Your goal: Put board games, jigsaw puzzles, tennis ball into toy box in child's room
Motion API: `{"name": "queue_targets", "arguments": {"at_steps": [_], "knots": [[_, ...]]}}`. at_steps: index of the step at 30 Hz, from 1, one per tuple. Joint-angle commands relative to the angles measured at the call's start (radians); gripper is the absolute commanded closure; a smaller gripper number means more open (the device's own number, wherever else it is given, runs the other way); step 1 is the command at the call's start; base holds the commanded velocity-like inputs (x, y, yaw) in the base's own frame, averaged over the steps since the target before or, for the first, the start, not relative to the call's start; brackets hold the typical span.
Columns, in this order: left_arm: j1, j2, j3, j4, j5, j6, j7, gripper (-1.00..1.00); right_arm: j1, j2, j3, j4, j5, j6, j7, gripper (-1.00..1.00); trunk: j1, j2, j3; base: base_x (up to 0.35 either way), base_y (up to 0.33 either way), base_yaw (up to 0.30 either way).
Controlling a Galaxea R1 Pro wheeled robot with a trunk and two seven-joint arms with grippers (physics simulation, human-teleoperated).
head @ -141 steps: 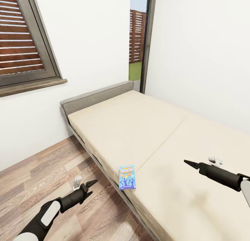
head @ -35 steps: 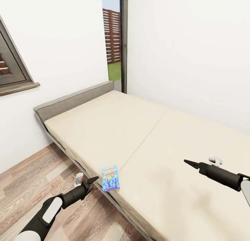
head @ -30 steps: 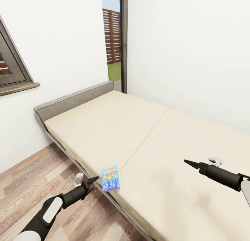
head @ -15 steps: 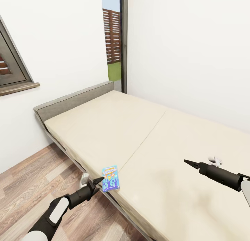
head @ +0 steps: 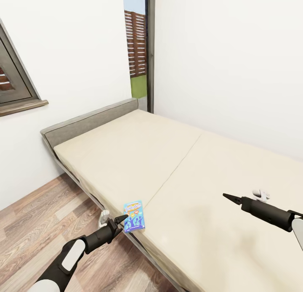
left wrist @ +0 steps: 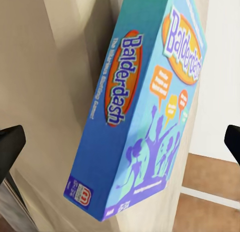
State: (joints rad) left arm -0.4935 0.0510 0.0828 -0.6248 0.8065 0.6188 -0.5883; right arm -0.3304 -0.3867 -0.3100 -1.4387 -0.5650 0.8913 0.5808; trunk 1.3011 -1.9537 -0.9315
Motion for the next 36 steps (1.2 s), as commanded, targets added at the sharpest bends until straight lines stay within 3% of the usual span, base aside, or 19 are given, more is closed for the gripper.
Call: {"name": "queue_targets", "arguments": {"at_steps": [1,36], "knots": [[0.0,0.0,0.002,0.0,0.004,0.007,-0.001,-1.0,-0.001,0.0,-0.001,0.0,0.001,0.006,0.004,-1.0,0.0,0.0,-0.001,0.0,0.0,0.0],[0.0,-0.001,0.004,0.0,0.003,0.007,-0.001,-1.0,-0.001,0.0,-0.001,-0.001,0.001,0.007,0.004,-1.0,0.0,0.0,-0.001,0.0,0.0,-0.034]]}}
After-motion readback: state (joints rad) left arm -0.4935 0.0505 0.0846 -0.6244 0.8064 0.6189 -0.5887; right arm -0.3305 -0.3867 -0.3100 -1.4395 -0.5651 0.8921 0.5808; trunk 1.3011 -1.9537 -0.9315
